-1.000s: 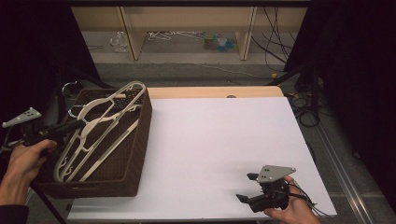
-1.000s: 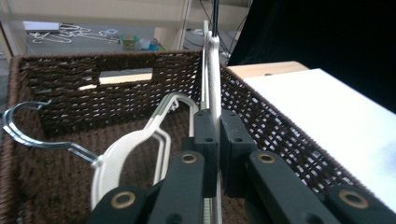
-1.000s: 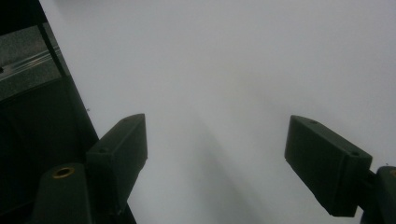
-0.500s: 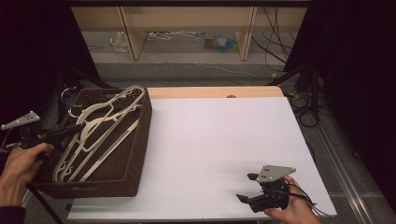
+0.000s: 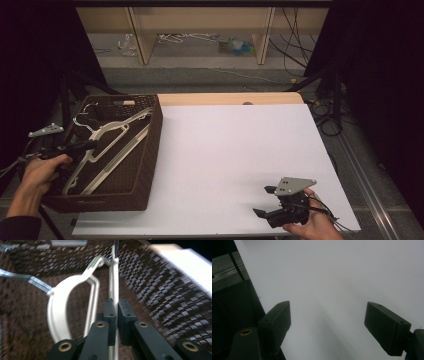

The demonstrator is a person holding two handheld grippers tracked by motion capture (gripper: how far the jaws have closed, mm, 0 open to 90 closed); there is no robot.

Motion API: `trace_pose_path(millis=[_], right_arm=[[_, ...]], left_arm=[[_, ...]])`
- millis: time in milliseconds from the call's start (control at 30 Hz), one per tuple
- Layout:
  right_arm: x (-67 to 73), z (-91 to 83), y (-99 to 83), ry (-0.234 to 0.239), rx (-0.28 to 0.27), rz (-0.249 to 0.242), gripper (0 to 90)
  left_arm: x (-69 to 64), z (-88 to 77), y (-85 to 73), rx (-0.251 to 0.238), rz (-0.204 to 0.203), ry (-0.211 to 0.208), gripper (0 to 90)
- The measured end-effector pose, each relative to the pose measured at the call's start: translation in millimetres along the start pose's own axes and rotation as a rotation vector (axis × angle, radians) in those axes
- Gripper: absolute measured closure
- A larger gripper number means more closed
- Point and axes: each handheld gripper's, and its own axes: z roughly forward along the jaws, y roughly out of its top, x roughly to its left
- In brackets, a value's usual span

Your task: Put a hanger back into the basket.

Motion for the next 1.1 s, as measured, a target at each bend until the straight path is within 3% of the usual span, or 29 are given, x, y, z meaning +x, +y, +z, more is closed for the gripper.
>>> trace_pose_path(millis=[133, 267, 333, 433, 600, 867, 1100], right_arm=[[-0.5, 0.0, 0.0, 0.0, 0.0, 0.001, 22.4], [0.3, 0.1, 0.1, 0.002, 0.003, 0.001, 22.4], [-0.2, 0.3, 0.3, 0.001, -0.002, -0.002, 22.4], [-0.6, 0.9, 0.3, -0.003, -0.007, -0.001, 22.4], [-1.5, -1.6, 2.1, -0.024, -0.041, 0.005, 22.4], [-5.5, -5.7, 3.5, -0.061, -0.123, 0.028, 22.3], [-10.9, -6.3, 1.5, -0.075, -0.179, 0.063, 21.2]], left_arm=[[5.1, -4.0, -1.7, 0.01, -0.038, 0.067, 78.9], [7.2, -8.6, -4.1, 0.061, -0.001, 0.165, 73.2], [4.8, -11.4, -3.9, 0.048, -0.017, 0.207, 67.0], [-3.0, -15.5, -1.5, 0.0, -0.012, 0.212, 64.5], [-25.8, -17.3, 2.5, -0.086, 0.018, 0.151, 55.7], [-78.6, -14.4, 10.2, -0.189, 0.077, 0.072, 38.8], [-126.6, -2.8, 8.0, -0.204, 0.148, -0.023, 33.0]])
